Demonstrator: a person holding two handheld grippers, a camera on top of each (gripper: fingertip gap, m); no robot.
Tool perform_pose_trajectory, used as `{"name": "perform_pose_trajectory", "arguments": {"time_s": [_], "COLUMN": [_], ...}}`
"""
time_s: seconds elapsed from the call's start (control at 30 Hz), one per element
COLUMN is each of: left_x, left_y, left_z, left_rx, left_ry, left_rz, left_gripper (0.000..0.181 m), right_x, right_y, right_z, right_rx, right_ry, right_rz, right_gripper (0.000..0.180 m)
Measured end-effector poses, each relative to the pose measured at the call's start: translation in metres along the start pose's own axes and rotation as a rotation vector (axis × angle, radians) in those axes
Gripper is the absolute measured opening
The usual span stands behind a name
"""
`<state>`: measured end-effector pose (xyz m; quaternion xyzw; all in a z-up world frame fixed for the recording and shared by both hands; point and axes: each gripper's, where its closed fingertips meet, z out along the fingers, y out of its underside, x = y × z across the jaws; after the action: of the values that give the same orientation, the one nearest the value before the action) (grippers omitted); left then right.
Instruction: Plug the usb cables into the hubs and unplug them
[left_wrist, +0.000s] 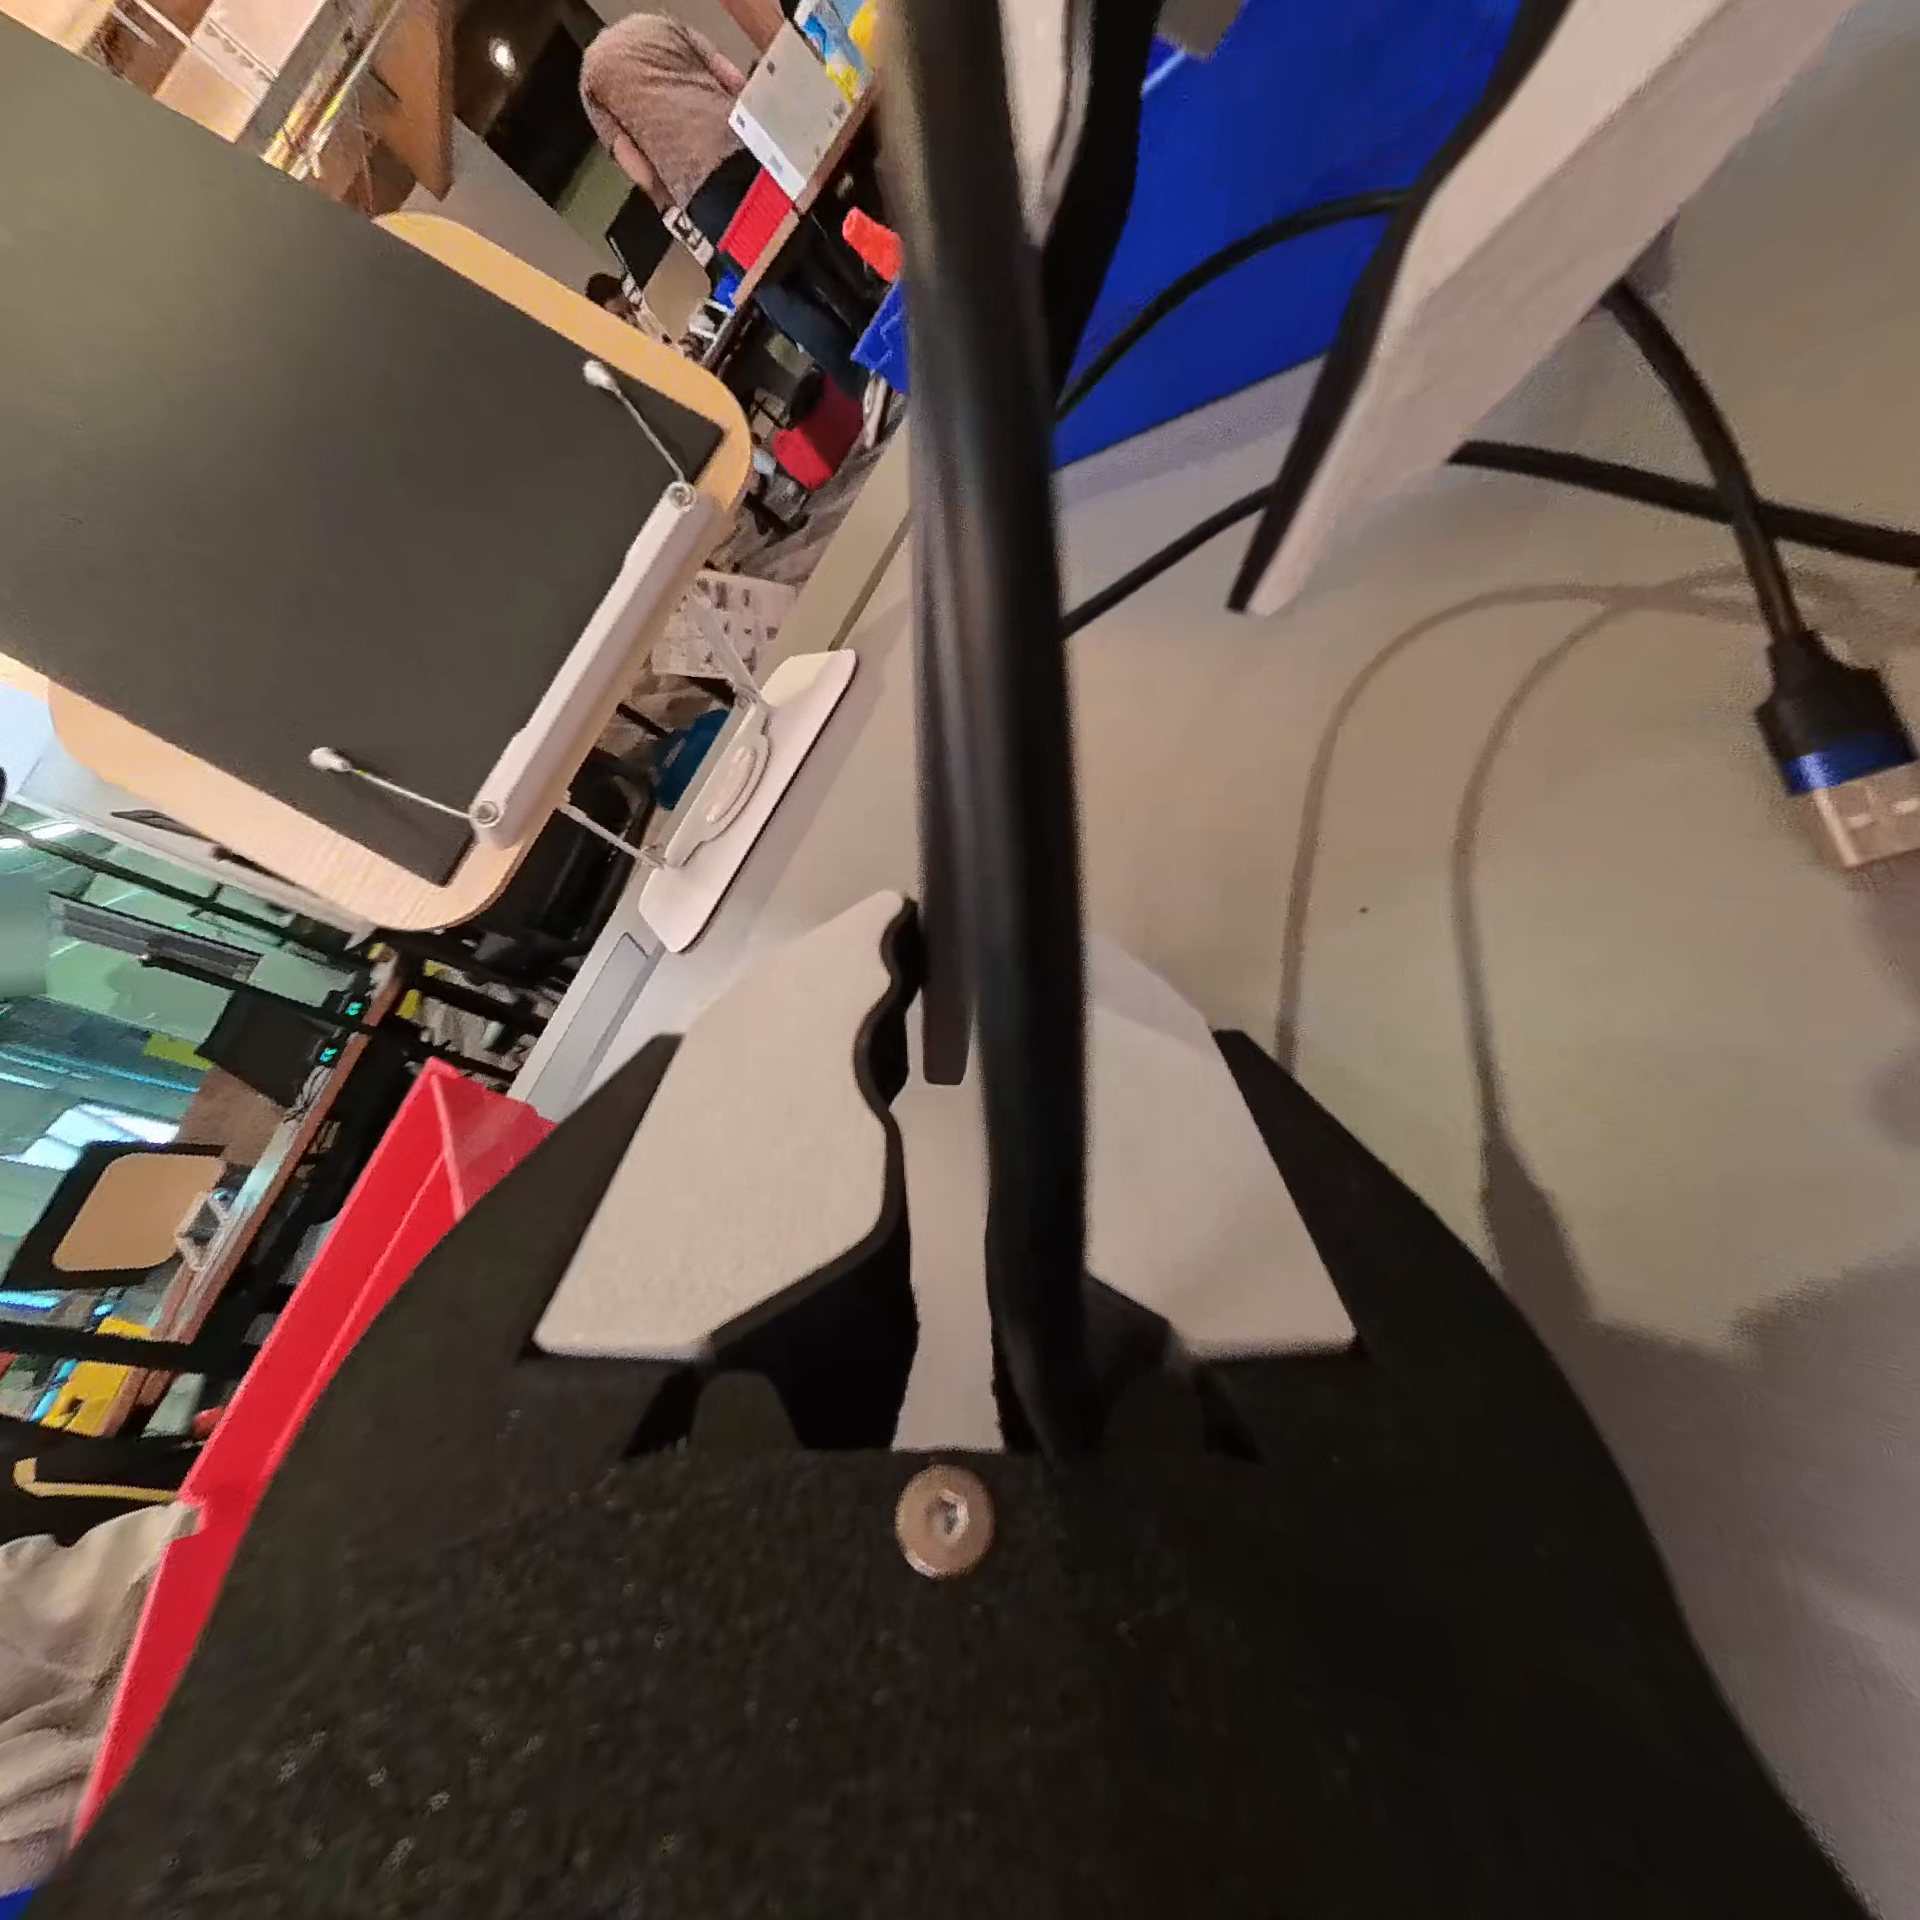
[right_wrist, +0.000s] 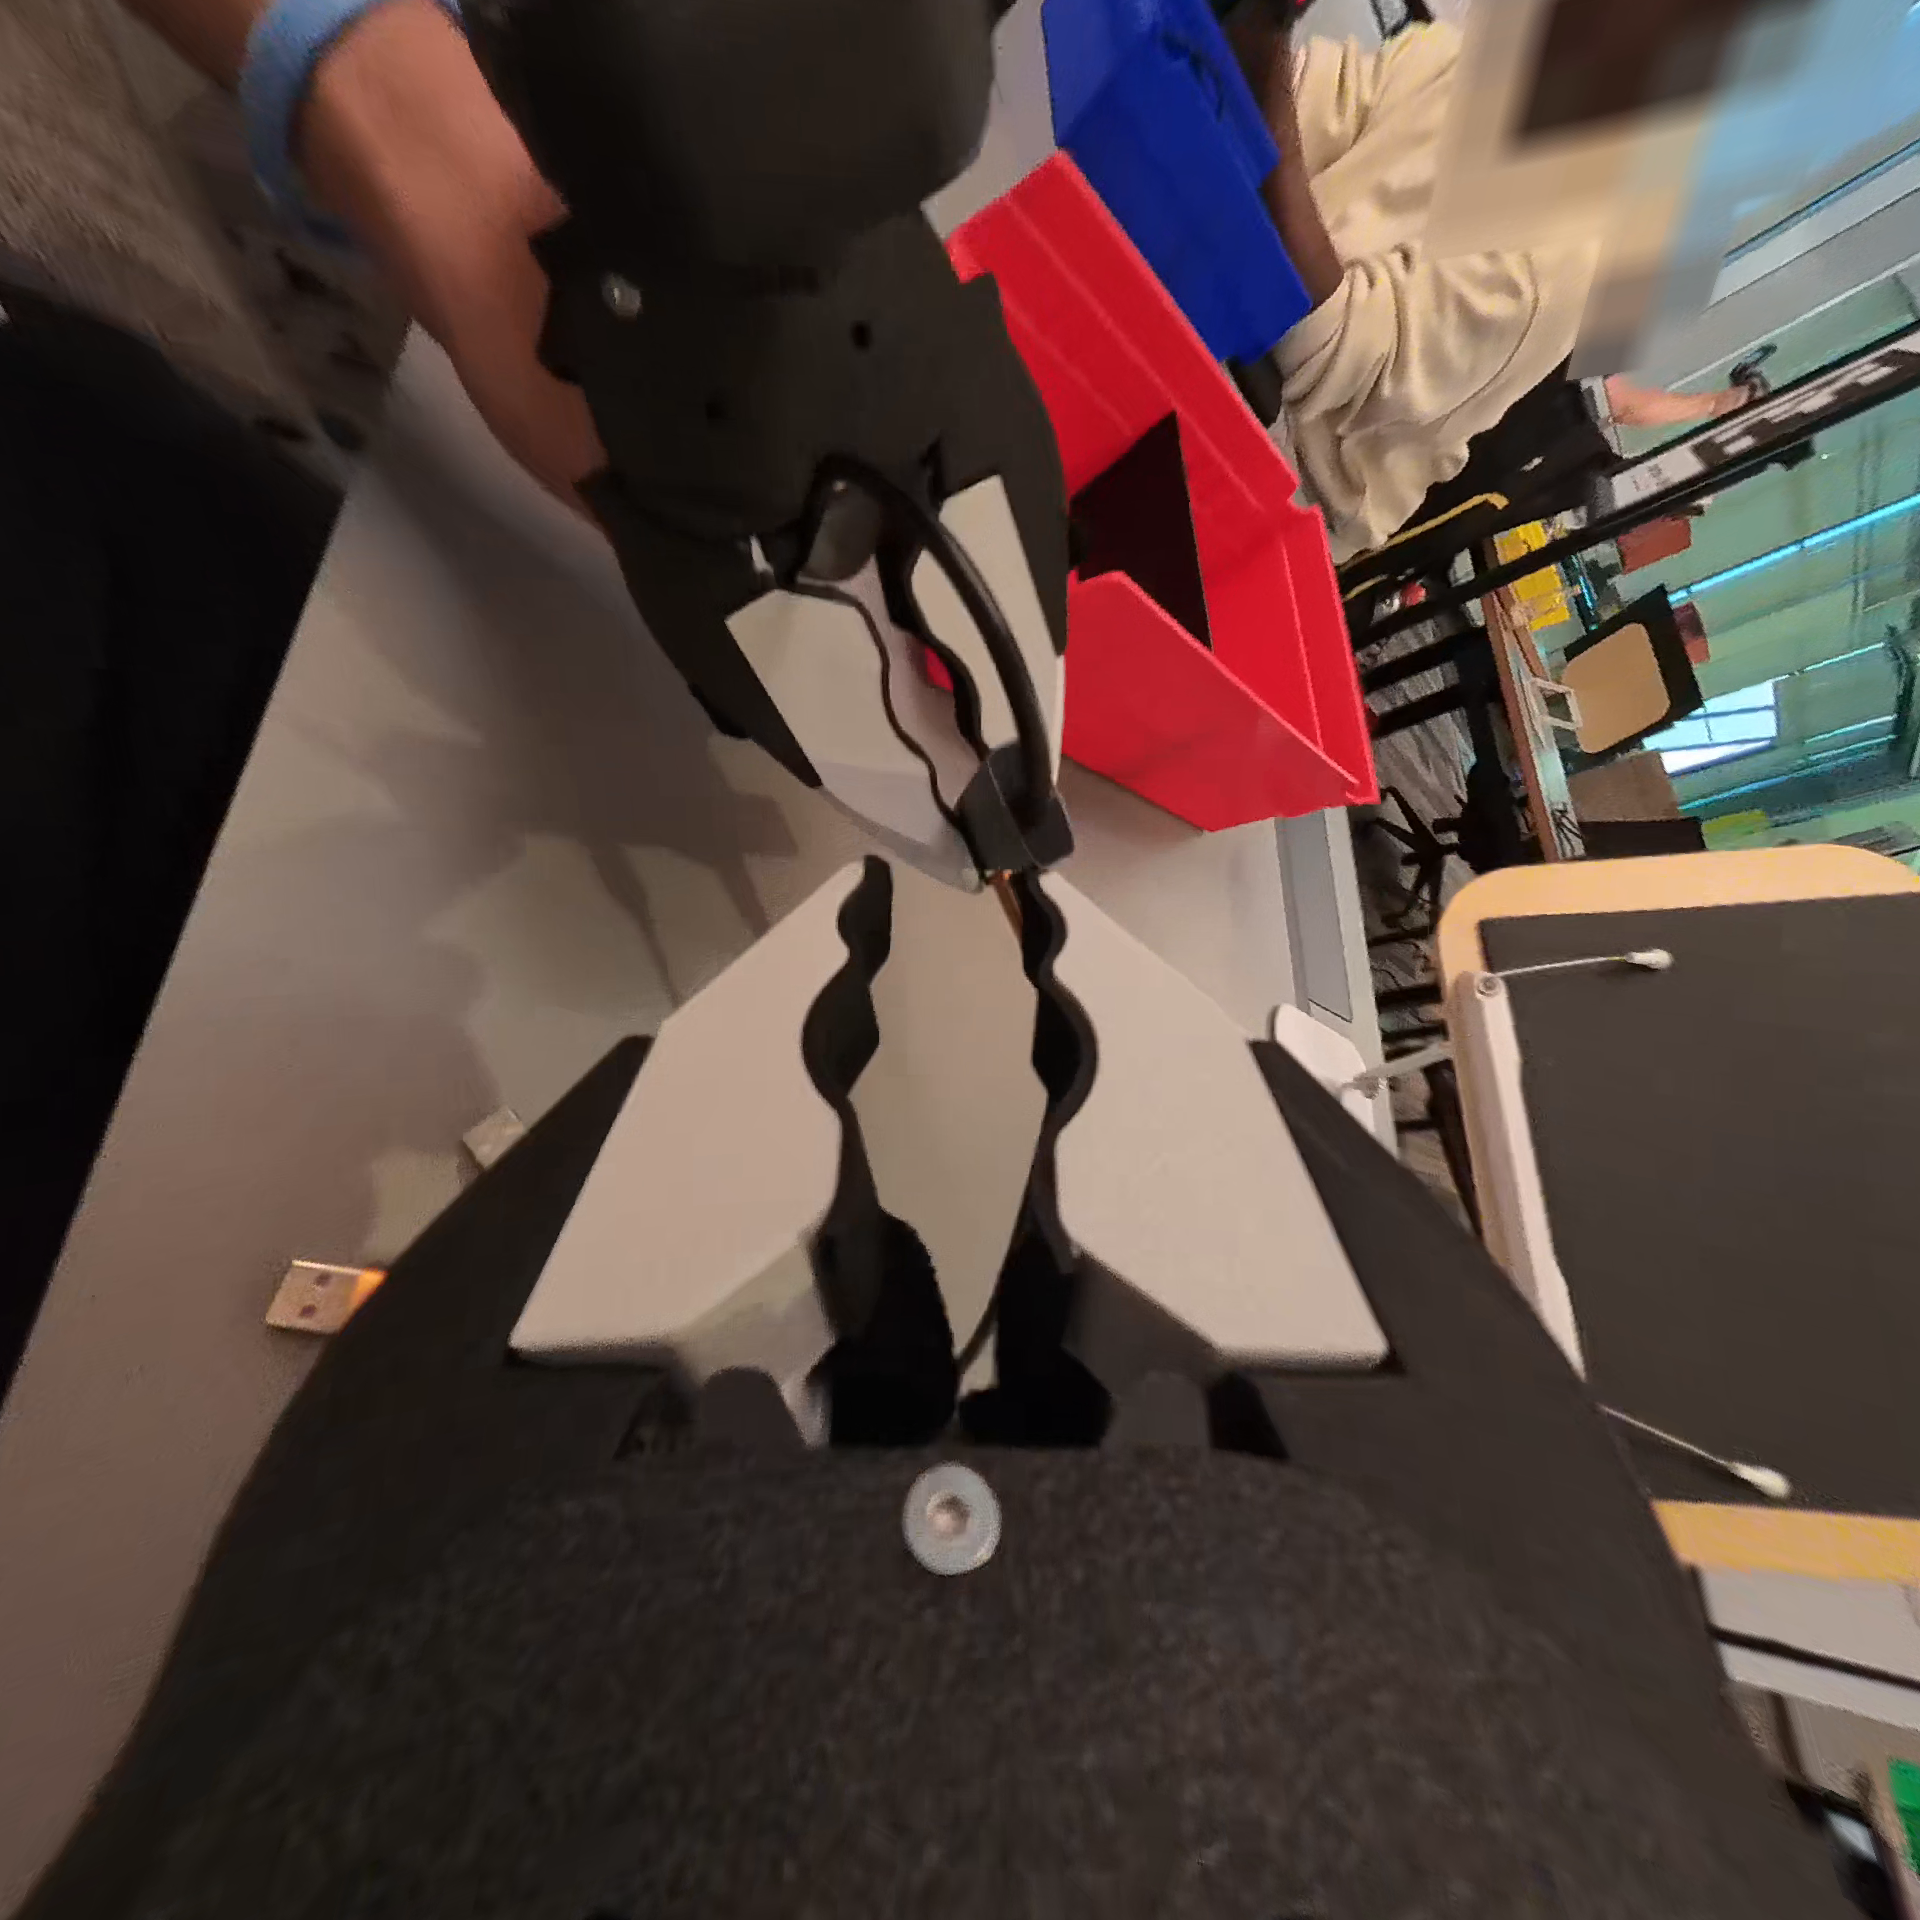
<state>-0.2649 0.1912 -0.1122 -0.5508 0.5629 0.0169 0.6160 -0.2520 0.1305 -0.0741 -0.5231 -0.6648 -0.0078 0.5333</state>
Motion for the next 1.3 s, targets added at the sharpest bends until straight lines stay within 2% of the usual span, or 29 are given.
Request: {"name": "perform_pose_trajectory", "arguments": {"time_s": [0.23, 0.3, 0.43, 0.53, 0.67, 0.77, 0.87, 0.93, 1.1, 1.2, 1.3], "left_x": [0.005, 0.008, 0.011, 0.004, -0.006, -0.017, -0.024, -0.028, -0.058, -0.077, -0.082], "left_y": [0.007, 0.002, -0.006, -0.018, -0.034, -0.052, -0.065, -0.071, -0.078, -0.061, -0.040], "left_z": [0.003, 0.002, 0.000, -0.008, -0.015, -0.022, -0.030, -0.034, -0.056, -0.061, -0.057], "left_rx": [-0.067, -0.076, -0.052, 0.011, 0.076, 0.156, 0.263, 0.321, 0.540, 0.526, 0.462], "left_ry": [-0.003, -0.025, -0.013, -0.055, -0.134, -0.200, -0.202, -0.170, -0.148, -0.198, -0.230], "left_rz": [0.129, 0.225, 0.162, 0.100, -0.034, -0.125, -0.339, -0.477, -0.771, -0.862, -0.858], "left_gripper": [0.009, 0.009, 0.012, 0.031, 0.071, 0.082, 0.077, 0.080, 0.081, 0.064, 0.056], "right_x": [0.002, -0.006, 0.001, 0.029, 0.049, 0.045, 0.032, 0.019, 0.023, 0.034, 0.055], "right_y": [0.004, 0.003, 0.009, 0.034, 0.053, 0.061, 0.069, 0.073, 0.102, 0.112, 0.105], "right_z": [-0.001, 0.003, 0.001, -0.004, -0.009, -0.002, 0.004, 0.009, 0.010, 0.002, -0.012], "right_rx": [-0.064, -0.066, -0.058, -0.108, -0.066, -0.061, -0.121, -0.151, -0.245, -0.231, -0.130], "right_ry": [0.031, 0.003, 0.011, 0.115, 0.135, 0.102, 0.066, -0.014, -0.004, 0.014, 0.040], "right_rz": [-0.092, -0.126, -0.065, 0.019, 0.278, 0.383, 0.343, 0.383, 0.555, 0.706, 0.856], "right_gripper": [0.025, 0.013, 0.009, 0.009, 0.009, 0.009, 0.009, 0.009, 0.009, 0.009, 0.009]}}
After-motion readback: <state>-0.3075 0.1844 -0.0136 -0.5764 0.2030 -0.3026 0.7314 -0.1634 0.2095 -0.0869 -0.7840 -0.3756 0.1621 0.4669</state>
